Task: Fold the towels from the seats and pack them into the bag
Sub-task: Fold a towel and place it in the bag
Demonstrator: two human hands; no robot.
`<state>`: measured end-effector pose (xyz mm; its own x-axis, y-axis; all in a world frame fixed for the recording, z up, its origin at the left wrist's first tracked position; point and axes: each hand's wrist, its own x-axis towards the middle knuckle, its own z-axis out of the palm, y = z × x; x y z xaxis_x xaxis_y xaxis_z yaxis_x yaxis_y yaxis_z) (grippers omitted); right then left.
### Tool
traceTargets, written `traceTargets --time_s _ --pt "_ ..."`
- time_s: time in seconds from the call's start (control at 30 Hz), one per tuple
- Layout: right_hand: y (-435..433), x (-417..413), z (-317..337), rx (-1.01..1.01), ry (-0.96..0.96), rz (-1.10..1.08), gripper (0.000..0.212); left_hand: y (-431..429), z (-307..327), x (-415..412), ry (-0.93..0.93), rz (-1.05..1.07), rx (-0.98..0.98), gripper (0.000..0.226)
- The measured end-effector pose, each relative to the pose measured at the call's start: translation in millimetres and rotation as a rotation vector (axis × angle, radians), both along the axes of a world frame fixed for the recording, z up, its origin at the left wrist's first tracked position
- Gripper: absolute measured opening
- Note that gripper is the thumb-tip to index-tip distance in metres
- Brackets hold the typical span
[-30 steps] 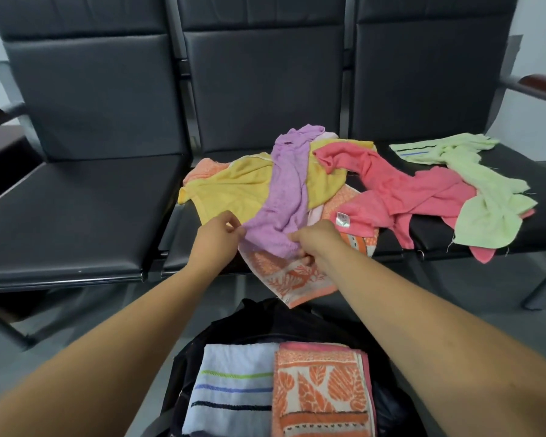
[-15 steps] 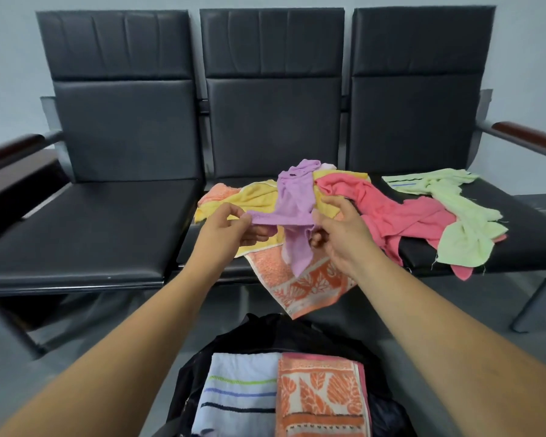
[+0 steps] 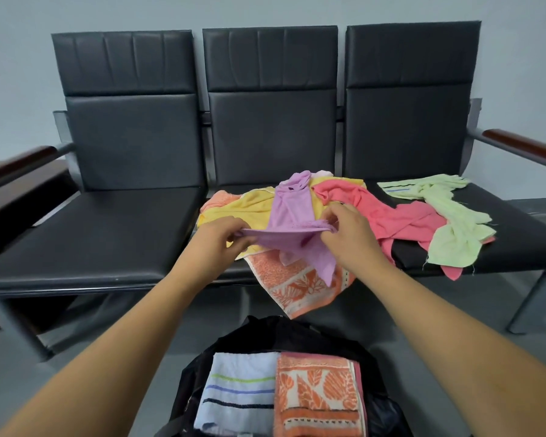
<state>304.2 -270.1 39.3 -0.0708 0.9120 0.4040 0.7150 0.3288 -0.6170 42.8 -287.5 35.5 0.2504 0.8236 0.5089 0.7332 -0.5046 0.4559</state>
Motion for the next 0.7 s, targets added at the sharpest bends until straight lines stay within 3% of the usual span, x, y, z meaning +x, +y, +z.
traceTargets --time_s 0.13,0.27,0.33,0.47,0.6,0.7 --pt "11.5 22.4 -0.5 -0.067 -0.119 0.043 0.016 13.3 -3.7 -17.2 0.054 0.077 0.088 0.010" --pt "19.0 37.1 -11.1 -0.070 -0.363 -0.012 0.015 24.7 -10.6 -28.9 0.130 0.161 0.059 0.014" --pt "19.2 39.9 -13.4 -0.095 -0.362 -0.042 0.011 28.1 -13.5 -31.7 0.123 0.186 0.024 0.018" --pt "20.5 40.5 -15.2 -0.251 0.010 -0.056 0.007 29.6 -11.5 -32.8 0.105 0.261 -0.181 0.024" --pt "20.5 44.0 -15.9 -0.320 0.491 -0.168 0.017 30.6 -16.1 -35.3 0.138 0.272 -0.232 0.028" --pt "18.0 50.0 -12.3 -0.291 0.623 -0.212 0.015 31.1 -18.8 -41.3 0.122 0.291 -0.205 0.032"
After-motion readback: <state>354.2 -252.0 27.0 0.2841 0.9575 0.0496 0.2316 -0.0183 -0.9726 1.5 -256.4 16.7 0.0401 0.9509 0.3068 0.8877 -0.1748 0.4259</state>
